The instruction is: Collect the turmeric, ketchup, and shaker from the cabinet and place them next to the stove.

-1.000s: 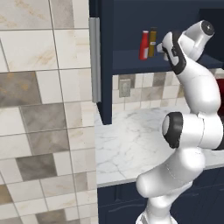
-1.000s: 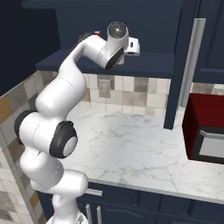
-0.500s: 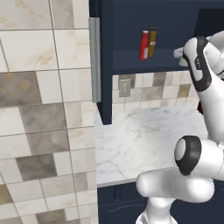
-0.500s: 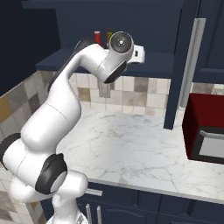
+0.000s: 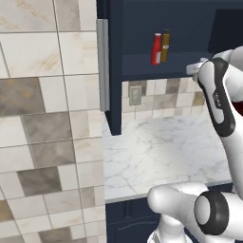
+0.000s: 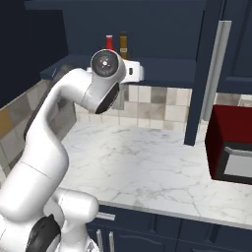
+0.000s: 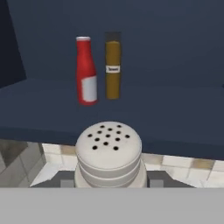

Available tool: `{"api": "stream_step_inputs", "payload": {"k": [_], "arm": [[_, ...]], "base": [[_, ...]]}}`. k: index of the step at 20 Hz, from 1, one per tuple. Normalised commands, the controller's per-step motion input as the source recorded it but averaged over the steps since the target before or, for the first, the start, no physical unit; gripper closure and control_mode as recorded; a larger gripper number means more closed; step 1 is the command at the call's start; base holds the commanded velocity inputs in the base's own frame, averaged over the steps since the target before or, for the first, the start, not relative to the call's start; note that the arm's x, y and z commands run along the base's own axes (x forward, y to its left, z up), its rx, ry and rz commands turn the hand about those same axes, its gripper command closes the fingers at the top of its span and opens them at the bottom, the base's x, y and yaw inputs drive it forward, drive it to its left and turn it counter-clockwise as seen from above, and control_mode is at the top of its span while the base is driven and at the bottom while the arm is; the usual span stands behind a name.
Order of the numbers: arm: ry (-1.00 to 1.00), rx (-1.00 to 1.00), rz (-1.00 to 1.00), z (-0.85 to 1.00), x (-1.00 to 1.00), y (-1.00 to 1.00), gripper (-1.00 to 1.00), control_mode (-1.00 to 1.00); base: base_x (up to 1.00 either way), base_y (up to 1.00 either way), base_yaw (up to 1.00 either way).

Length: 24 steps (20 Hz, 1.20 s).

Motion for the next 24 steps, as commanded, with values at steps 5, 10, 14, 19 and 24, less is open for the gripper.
{"api": "stream_step_inputs", "payload": {"k": [5, 10, 14, 19, 24], "arm": [[0.00, -0.04, 0.02, -0.14, -0.57, 0.41, 1.00, -1.00], [-0.01, -0.01, 0.00, -0.14, -0.47, 0.08, 1.00, 1.00], [0.00, 0.00, 0.00, 0.00, 0.00, 0.00, 1.00, 1.00], [0.00, 0.00, 0.00, 0.00, 0.00, 0.00, 1.00, 1.00], [0.00, 0.00, 0.00, 0.00, 0.00, 0.00, 1.00, 1.00]], "base": [[0.00, 0.00, 0.00], [-0.40, 0.00, -0.01], [-1.00, -0.05, -0.16], [-0.89, -0.09, -0.41], [-0.67, -0.45, -0.43]]}}
